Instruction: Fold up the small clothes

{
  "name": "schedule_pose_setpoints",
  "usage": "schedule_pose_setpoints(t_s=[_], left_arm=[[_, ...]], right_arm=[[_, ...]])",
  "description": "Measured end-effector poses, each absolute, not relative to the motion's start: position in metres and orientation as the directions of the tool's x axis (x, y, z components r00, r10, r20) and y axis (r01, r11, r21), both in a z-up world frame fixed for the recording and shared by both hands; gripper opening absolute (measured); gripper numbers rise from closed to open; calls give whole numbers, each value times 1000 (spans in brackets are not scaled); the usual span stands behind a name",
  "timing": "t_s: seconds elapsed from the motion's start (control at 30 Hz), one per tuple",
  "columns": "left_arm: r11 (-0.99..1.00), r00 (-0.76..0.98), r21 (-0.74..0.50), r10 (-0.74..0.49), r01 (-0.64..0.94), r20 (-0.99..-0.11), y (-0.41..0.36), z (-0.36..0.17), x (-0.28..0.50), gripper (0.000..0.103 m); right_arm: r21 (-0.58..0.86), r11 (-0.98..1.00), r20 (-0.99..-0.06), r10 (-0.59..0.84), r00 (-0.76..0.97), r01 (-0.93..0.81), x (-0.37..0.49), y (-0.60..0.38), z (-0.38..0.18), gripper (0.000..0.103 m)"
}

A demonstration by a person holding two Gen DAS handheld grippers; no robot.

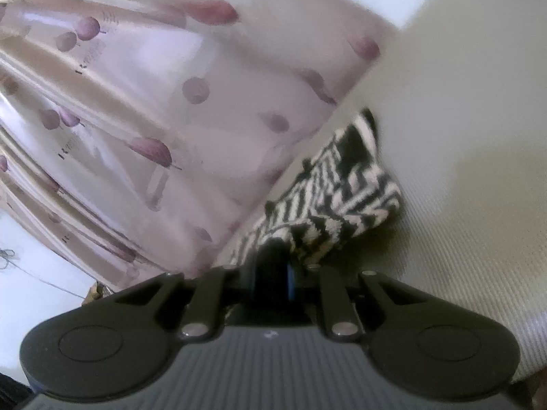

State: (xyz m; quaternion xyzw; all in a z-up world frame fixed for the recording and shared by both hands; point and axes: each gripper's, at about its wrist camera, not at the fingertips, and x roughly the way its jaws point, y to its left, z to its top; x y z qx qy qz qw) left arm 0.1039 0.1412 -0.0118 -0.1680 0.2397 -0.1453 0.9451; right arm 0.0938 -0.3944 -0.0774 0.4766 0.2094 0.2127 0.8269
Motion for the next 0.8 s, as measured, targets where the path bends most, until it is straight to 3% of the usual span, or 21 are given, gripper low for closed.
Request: schedule_pose_setpoints(t_s=[0.5, 0.8], left_arm=[[900, 898, -403, -306, 165, -315, 137, 24, 179, 9], [896, 908, -438, -242, 74, -341, 138, 19, 255, 9]], right_arm=[[847, 504, -152, 530, 834, -166, 180, -409, -42, 16], [836, 535, -198, 503, 841, -123, 251, -411, -46, 16]])
